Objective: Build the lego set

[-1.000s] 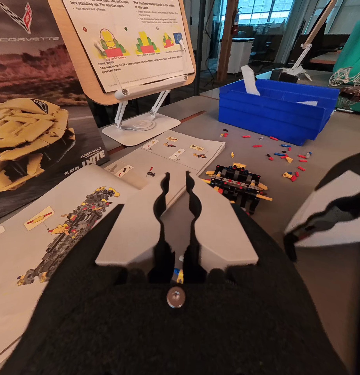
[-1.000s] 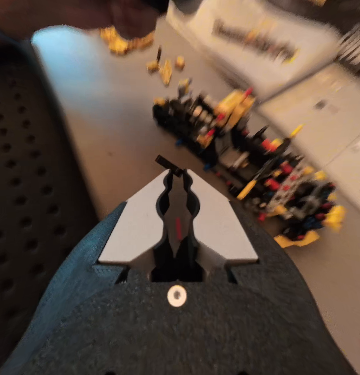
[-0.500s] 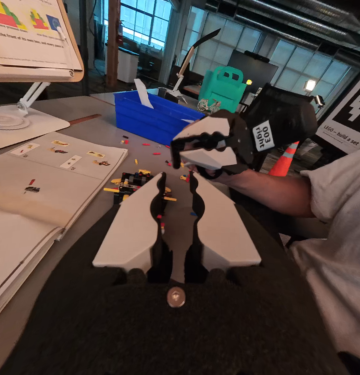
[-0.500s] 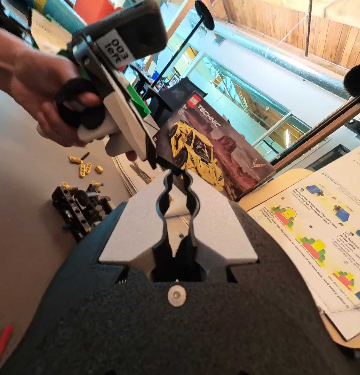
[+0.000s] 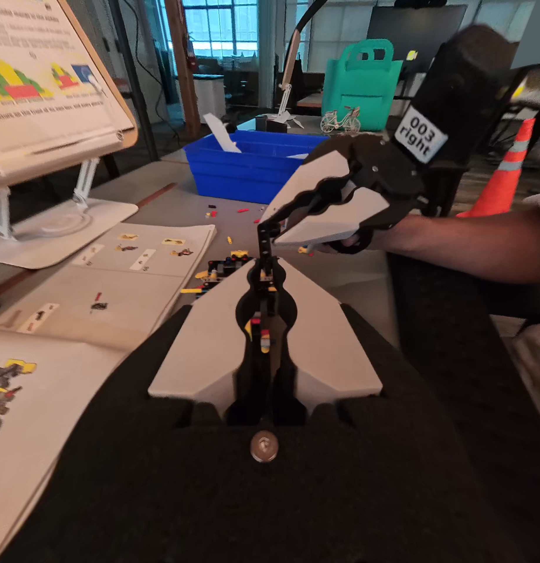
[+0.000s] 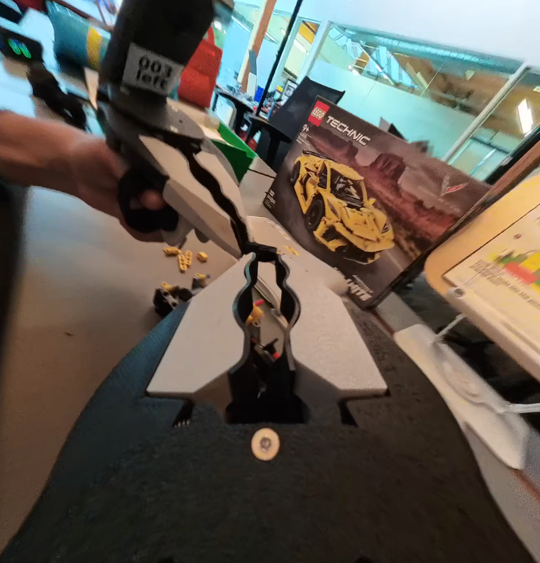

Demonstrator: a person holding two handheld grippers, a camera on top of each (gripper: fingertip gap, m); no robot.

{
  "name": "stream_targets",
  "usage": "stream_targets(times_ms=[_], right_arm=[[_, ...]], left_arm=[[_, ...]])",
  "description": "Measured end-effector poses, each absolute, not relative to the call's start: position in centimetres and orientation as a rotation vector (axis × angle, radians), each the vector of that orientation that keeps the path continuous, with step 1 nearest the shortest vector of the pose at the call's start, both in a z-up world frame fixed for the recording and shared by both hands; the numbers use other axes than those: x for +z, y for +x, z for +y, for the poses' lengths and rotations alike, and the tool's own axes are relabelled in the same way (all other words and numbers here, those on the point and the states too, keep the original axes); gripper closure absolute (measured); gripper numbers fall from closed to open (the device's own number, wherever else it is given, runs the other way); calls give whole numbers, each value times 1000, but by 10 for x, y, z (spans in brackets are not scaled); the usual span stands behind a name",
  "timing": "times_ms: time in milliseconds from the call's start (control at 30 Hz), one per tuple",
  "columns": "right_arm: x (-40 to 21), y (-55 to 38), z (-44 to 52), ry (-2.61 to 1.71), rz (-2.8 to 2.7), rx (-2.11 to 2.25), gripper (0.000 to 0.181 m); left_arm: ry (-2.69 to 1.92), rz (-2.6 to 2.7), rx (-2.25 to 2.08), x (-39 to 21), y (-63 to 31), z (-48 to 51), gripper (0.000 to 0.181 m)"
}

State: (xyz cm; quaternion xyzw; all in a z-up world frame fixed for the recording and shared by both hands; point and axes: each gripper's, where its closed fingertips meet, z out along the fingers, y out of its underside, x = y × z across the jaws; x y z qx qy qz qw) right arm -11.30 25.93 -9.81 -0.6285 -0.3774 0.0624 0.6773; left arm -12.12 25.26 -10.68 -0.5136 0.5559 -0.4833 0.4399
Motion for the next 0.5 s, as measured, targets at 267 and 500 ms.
stream_targets(times_ms=[267,500], right_arm=[[-92,-119,255,-1522,-591,834,158],[-98,-126,266,-1603,-446,1024,160]], left_arm=[[-1095,1291,-946,-90,-125,268,174],[-978,1364,-743,-102,-119,263,174]])
